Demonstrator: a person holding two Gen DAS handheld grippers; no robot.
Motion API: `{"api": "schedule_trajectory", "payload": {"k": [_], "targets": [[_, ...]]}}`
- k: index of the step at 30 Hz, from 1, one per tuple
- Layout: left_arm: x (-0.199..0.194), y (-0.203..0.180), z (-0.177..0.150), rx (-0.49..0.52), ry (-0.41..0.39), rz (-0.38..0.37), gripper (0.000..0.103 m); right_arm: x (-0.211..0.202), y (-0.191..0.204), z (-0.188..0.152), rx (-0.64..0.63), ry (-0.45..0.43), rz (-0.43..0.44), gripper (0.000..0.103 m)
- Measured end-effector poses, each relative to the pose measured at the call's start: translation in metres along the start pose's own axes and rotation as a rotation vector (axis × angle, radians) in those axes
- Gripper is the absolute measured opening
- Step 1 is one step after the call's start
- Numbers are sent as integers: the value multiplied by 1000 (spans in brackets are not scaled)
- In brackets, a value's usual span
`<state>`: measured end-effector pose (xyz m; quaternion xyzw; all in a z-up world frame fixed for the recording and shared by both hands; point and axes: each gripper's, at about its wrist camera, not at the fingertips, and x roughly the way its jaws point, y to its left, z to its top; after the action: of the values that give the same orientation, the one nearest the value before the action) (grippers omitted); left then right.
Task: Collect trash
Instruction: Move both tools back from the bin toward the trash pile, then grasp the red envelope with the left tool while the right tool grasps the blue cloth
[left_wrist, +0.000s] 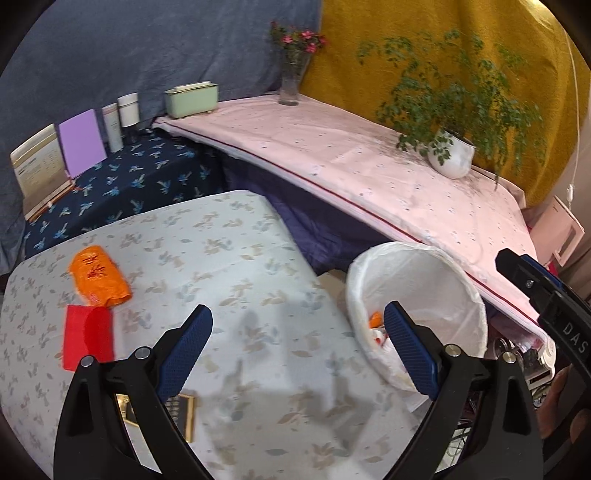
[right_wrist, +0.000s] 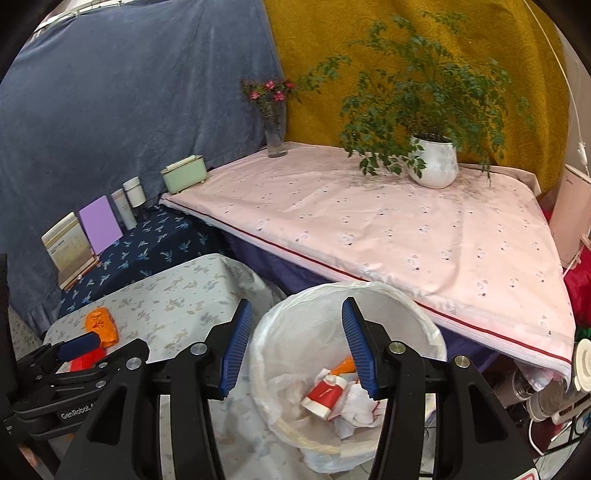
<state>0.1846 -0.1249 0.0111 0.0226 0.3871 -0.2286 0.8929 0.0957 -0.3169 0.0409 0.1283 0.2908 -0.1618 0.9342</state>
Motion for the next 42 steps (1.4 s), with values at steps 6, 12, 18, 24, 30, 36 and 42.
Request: {"api": "schedule_trajectory", "payload": {"k": [6, 12, 18, 24, 30, 36, 42], "targets": [[-6, 44, -8, -51, 5, 76, 90, 4, 34, -6, -36, 11, 41, 56], [-12, 89, -18, -107, 10, 144, 90, 13, 69, -16, -72, 39, 87, 56], [-14, 131, -29, -155, 28, 205, 90, 24, 106, -32, -113, 77, 131, 56], [-11, 165, -40, -181, 53, 262, 90, 39, 139, -46, -143, 120, 168, 56], [3, 193, -48, -228, 105, 278, 90, 57, 172, -64, -176, 172, 200, 56], [22, 214, -55, -273, 158, 265, 90, 77, 200, -84, -208, 231, 225, 56], [36, 223, -59, -286, 193, 223, 77, 96, 226, -103, -249, 284, 239, 56]]}}
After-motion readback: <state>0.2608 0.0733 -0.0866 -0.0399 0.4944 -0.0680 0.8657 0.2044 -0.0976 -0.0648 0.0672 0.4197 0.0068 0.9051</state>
